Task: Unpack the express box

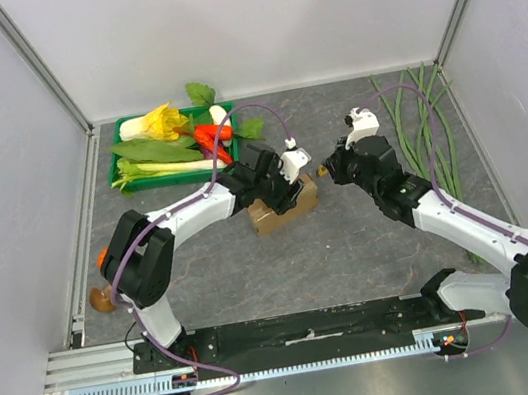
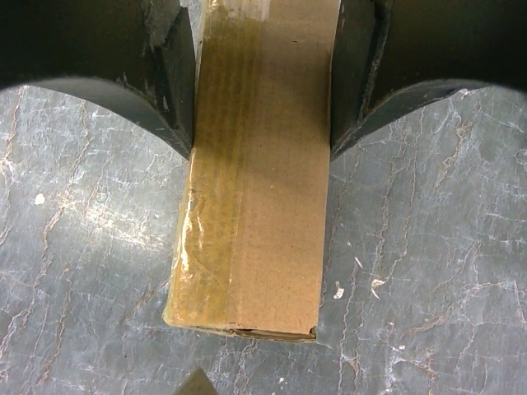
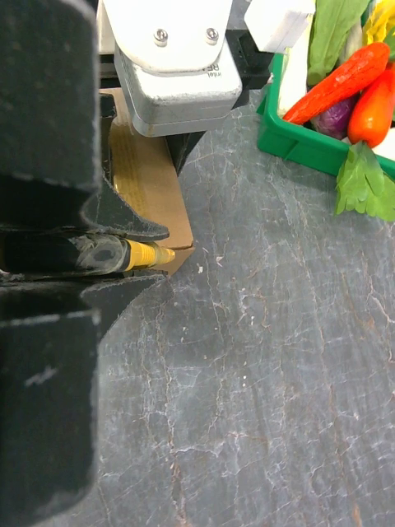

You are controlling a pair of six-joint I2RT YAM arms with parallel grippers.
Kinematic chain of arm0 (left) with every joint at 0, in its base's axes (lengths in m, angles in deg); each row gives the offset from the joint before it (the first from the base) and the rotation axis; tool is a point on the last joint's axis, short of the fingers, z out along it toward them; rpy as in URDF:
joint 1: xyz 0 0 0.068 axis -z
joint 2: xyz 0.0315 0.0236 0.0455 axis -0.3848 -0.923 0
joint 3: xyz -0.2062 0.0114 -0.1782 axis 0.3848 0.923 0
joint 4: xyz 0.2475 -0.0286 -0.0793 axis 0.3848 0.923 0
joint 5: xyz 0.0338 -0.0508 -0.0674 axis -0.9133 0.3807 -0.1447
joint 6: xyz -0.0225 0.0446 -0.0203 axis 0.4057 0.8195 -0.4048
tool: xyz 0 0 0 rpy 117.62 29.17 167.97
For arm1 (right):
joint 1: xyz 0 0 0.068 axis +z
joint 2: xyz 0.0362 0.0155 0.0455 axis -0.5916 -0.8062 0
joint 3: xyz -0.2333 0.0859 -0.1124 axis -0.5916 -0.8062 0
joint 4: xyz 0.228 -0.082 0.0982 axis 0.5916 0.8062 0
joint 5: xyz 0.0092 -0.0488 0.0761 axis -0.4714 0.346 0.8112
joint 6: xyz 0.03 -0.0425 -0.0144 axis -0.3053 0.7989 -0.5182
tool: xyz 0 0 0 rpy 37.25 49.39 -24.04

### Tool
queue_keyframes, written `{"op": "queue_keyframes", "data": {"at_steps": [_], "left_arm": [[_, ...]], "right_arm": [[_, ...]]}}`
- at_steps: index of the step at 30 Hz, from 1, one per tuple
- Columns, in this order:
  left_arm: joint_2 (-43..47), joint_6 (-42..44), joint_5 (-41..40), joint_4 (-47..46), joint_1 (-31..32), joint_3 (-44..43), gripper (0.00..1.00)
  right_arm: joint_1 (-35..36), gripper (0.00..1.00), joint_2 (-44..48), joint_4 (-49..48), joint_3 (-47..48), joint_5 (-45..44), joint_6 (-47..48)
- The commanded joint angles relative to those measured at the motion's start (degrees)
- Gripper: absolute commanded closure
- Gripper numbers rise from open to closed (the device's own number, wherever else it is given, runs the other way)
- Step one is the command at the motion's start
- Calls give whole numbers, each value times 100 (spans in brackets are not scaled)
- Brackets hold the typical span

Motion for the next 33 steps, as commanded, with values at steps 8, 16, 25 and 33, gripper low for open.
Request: {"op": "queue_keyframes", "data": {"at_steps": [8,16,25,33], "left_arm": [[34,197,90,283,32,408,42],[35,179,90,265,32,399,42],[8,188,90,265,32,417,42],[-9,197,99,265,32,417,43]], "right_arm": [[-154,100,-58,-942,-237,617,328],[-163,100,-312,-986,-184,652,381],[-180,100,-436,-1012,-175,547,495],[-181,100,-427,-1056,-211,511,609]]}}
